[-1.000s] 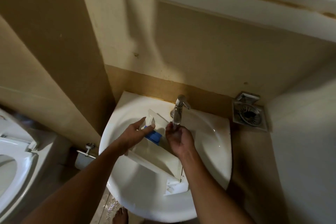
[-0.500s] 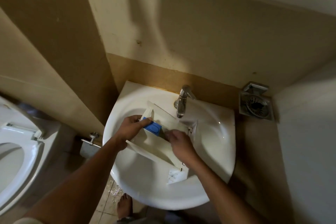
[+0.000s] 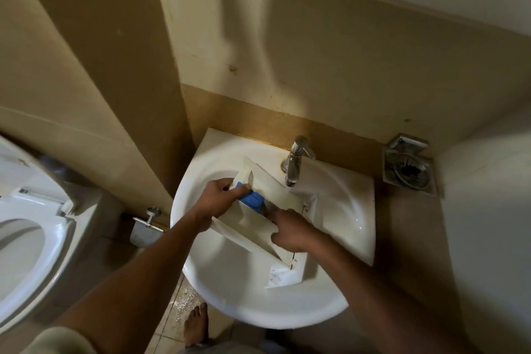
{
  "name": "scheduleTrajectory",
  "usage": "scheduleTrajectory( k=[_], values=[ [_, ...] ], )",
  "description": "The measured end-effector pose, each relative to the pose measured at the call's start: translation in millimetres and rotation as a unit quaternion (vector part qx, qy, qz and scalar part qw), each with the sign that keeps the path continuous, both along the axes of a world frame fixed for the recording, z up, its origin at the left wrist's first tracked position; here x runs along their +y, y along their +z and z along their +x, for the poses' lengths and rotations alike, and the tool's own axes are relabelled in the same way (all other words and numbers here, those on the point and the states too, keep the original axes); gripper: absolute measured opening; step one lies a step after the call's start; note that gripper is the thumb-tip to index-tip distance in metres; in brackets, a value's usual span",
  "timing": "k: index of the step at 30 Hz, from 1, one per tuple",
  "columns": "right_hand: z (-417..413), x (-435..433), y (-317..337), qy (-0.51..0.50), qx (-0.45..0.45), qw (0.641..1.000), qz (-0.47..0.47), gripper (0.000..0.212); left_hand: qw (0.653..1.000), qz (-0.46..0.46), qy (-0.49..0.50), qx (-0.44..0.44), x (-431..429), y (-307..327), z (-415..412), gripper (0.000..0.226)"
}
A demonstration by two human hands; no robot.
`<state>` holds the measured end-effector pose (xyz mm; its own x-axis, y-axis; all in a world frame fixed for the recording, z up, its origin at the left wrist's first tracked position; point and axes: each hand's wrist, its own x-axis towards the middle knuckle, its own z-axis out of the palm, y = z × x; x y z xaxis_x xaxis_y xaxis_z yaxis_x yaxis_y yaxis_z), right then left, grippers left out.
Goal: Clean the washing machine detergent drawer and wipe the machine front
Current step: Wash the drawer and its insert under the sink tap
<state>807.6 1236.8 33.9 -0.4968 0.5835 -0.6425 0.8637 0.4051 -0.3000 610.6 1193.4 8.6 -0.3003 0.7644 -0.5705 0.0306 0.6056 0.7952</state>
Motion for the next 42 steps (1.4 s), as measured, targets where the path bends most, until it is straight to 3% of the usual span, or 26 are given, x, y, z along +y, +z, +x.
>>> scheduleTrajectory(
  k=[3, 7, 9, 10, 13, 16, 19, 22, 25, 27, 28, 30, 33, 35, 37, 42],
  values=[
    [-2.9, 3.7, 5.2, 0.046, -0.076, 0.992, 0.088, 0.030, 0.999, 0.002, -0.036, 0.031, 9.1, 3.5, 11.8, 0.040],
    [-6.9, -3.1, 2.4, -0.024, 0.024, 0.996, 0.081, 0.041, 0.998, 0.011, -0.047, 0.050, 15.5, 3.0, 16.2, 0.050],
    [8.0, -5.7, 1.8, -0.009, 0.075, 0.996, 0.039, 0.054, 0.998, 0.010, -0.051, 0.038, 16.5, 4.4, 10.3, 0.053],
    [16.0, -3.8, 4.4, 0.014, 0.069, 0.997, 0.020, 0.052, 0.998, 0.015, -0.055, 0.036, 18.8, 5.2, 9.9, 0.054],
    [23.3, 8.6, 15.6, 0.113, -0.069, 0.989, 0.064, 0.009, 0.995, 0.015, -0.081, 0.062, 29.1, 12.5, 20.1, 0.060],
    [22.4, 9.3, 11.4, 0.127, -0.084, 0.984, 0.097, 0.014, 0.994, 0.018, -0.086, 0.058, 31.8, 13.8, 20.7, 0.061],
    [12.8, -10.8, -1.1, 0.004, -0.038, 0.997, 0.073, 0.025, 0.996, 0.015, -0.071, 0.043, 27.3, 10.4, 13.0, 0.048],
    [-5.0, -11.7, -9.0, -0.168, 0.009, 0.985, 0.024, 0.038, 0.997, 0.021, -0.061, 0.040, 28.9, 10.8, 16.0, 0.045],
    [-13.6, 2.6, -2.9, -0.336, 0.137, 0.928, -0.087, 0.028, 0.997, 0.021, -0.056, 0.046, 30.3, 12.5, 18.9, 0.051],
    [-14.9, -0.6, 2.6, -0.392, 0.196, 0.887, -0.146, 0.027, 0.997, 0.016, -0.056, 0.054, 29.2, 14.8, 19.7, 0.054],
    [-11.7, -2.7, 2.4, -0.379, 0.204, 0.890, -0.151, 0.034, 0.997, 0.016, -0.056, 0.052, 29.2, 15.0, 19.7, 0.053],
    [0.5, -3.0, 1.7, -0.272, 0.171, 0.938, -0.133, 0.046, 0.997, 0.017, -0.057, 0.040, 29.1, 14.4, 18.6, 0.050],
    [24.0, 4.4, 8.1, -0.032, 0.018, 0.998, -0.056, 0.015, 0.996, 0.011, -0.082, 0.044, 33.6, 18.0, 21.1, 0.048],
    [27.8, 7.3, 14.0, 0.089, -0.067, 0.993, 0.035, 0.005, 0.994, 0.013, -0.092, 0.049, 36.7, 18.8, 24.4, 0.047],
    [21.1, 5.5, 18.6, 0.158, -0.093, 0.978, 0.099, 0.011, 0.995, 0.008, -0.088, 0.044, 34.2, 20.0, 23.2, 0.047],
    [24.6, 13.4, 8.1, 0.203, -0.029, 0.967, 0.152, 0.050, 0.996, 0.018, -0.080, 0.023, 27.0, 10.8, 12.7, 0.044]
  ],
)
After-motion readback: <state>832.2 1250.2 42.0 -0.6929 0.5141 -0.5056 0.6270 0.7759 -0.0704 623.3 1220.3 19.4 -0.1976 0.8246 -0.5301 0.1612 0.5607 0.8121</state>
